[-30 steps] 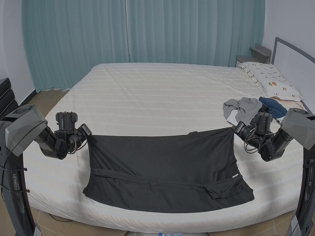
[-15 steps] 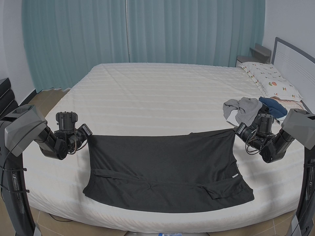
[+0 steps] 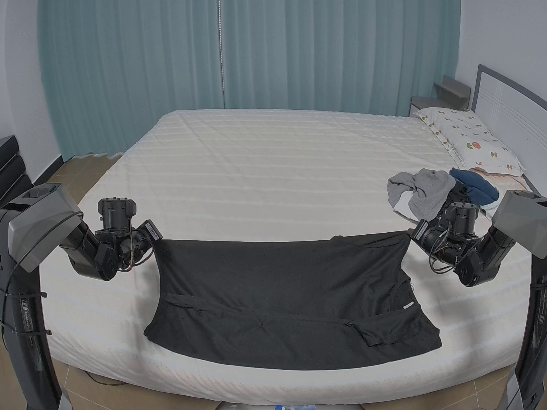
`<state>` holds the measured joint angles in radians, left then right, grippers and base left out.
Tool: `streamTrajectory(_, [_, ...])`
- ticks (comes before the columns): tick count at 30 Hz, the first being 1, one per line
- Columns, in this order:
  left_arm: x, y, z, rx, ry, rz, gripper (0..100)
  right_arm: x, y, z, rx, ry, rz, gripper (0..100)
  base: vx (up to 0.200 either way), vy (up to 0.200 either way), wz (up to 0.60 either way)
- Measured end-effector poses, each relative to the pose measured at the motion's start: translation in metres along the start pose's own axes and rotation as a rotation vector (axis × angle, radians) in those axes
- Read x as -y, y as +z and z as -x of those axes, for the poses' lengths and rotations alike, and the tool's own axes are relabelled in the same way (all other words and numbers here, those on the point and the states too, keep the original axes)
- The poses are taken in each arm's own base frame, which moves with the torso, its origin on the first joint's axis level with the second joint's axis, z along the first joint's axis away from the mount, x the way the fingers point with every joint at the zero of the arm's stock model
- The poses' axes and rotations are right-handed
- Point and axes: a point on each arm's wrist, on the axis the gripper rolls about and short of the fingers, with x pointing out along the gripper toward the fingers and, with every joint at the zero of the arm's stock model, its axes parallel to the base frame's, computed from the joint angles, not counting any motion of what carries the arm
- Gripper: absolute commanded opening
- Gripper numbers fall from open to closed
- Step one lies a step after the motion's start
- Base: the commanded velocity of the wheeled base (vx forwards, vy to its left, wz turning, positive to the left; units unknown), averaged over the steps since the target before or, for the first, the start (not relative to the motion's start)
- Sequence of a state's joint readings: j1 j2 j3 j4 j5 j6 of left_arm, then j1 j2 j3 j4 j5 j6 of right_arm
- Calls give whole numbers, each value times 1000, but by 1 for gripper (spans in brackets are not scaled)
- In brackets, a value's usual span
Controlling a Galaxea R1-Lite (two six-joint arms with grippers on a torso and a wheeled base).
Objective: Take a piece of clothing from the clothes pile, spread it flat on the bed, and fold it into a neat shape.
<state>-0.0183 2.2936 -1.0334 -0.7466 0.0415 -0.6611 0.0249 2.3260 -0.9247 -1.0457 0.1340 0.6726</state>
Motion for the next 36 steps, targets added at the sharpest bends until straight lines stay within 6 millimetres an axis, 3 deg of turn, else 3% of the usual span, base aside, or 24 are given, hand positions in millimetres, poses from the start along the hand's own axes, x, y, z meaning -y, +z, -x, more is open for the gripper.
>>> streamTrajectory(19, [-17,-21,11,-82,49,-218,0,20,-21,26,-142,-57,140,0,0,0,0])
streamTrajectory(36, [-40,-45,33,-189,71,-532,0,37,-41,56,-225,-75,243,0,0,0,0])
